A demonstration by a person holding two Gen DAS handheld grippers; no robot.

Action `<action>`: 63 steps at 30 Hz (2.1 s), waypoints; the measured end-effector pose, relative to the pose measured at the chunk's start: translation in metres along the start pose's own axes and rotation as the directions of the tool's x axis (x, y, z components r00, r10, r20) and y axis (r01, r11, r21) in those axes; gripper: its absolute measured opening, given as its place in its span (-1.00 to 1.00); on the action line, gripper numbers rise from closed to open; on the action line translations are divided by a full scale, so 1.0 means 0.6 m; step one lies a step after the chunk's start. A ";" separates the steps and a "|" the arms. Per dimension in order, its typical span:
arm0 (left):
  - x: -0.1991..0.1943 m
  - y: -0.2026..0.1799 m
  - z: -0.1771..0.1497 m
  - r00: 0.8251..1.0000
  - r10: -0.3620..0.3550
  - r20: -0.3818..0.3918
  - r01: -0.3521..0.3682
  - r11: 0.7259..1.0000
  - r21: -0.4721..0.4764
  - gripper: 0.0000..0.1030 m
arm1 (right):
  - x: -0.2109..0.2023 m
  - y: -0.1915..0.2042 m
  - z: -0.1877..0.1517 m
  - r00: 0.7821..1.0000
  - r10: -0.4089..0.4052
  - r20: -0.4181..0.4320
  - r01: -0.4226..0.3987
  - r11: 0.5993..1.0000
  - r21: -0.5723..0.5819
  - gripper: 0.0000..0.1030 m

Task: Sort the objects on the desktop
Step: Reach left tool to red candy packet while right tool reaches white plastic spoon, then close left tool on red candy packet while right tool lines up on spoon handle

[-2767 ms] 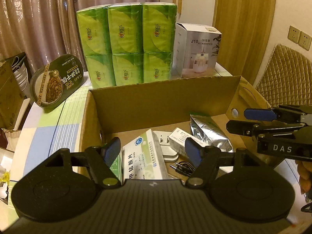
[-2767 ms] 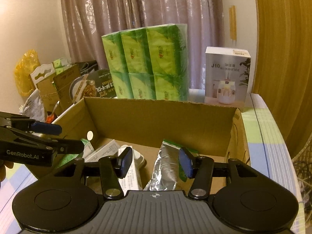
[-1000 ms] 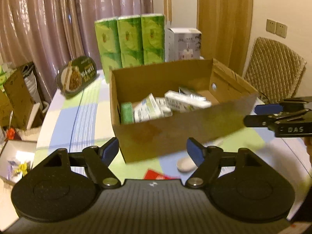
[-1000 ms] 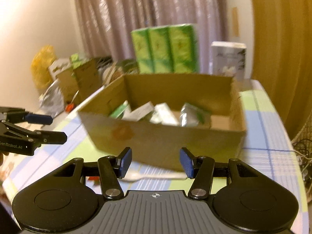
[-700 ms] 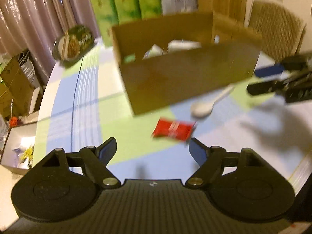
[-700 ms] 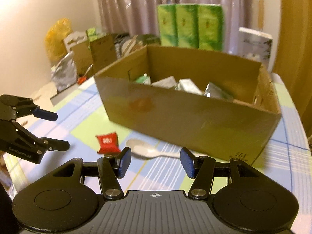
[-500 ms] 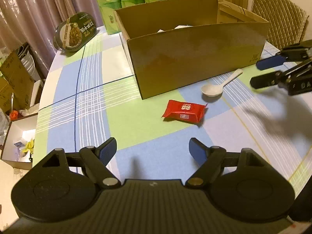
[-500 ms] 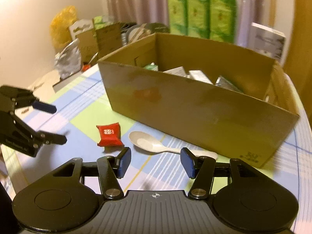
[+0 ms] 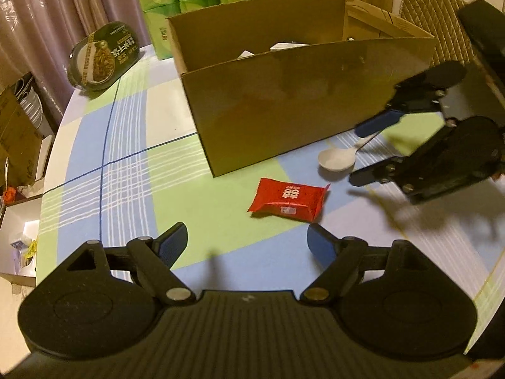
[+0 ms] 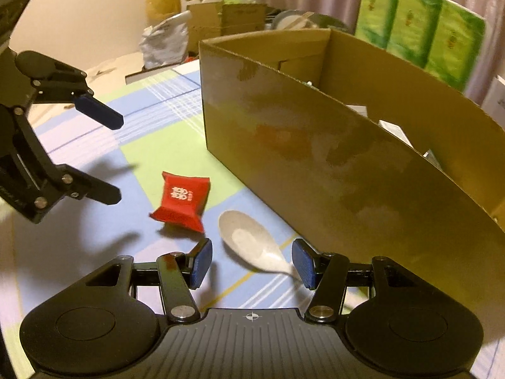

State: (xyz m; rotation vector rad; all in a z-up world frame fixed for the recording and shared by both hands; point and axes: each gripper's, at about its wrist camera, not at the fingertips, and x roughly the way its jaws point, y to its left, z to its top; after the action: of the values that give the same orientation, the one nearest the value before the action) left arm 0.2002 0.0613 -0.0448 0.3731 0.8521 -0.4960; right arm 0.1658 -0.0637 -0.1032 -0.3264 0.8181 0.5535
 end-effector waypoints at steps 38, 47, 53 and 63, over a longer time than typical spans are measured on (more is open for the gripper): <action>0.011 -0.032 0.007 0.999 -0.020 -0.027 0.022 0.998 0.061 0.60 | -0.092 0.076 -0.070 0.998 0.029 -0.048 -0.035 0.993 -0.113 0.11; 0.013 -0.035 0.014 1.000 -0.010 -0.029 0.011 0.997 0.070 0.60 | -0.057 0.058 -0.043 0.997 -0.069 0.018 0.068 0.996 0.051 0.14; 0.018 -0.028 0.010 0.999 0.012 -0.046 -0.009 0.998 0.069 0.61 | -0.037 0.030 -0.032 0.999 -0.053 0.011 0.050 0.981 0.186 0.02; 0.014 -0.026 0.013 0.999 0.001 -0.037 0.001 0.998 0.060 0.61 | -0.058 0.021 -0.066 0.991 -0.086 -0.106 0.103 0.979 0.176 -0.14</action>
State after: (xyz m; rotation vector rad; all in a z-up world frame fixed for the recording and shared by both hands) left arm 0.2012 0.0425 -0.0482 0.4387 0.8741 -0.5165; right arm 0.1160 -0.0842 -0.1032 -0.2250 0.9354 0.3729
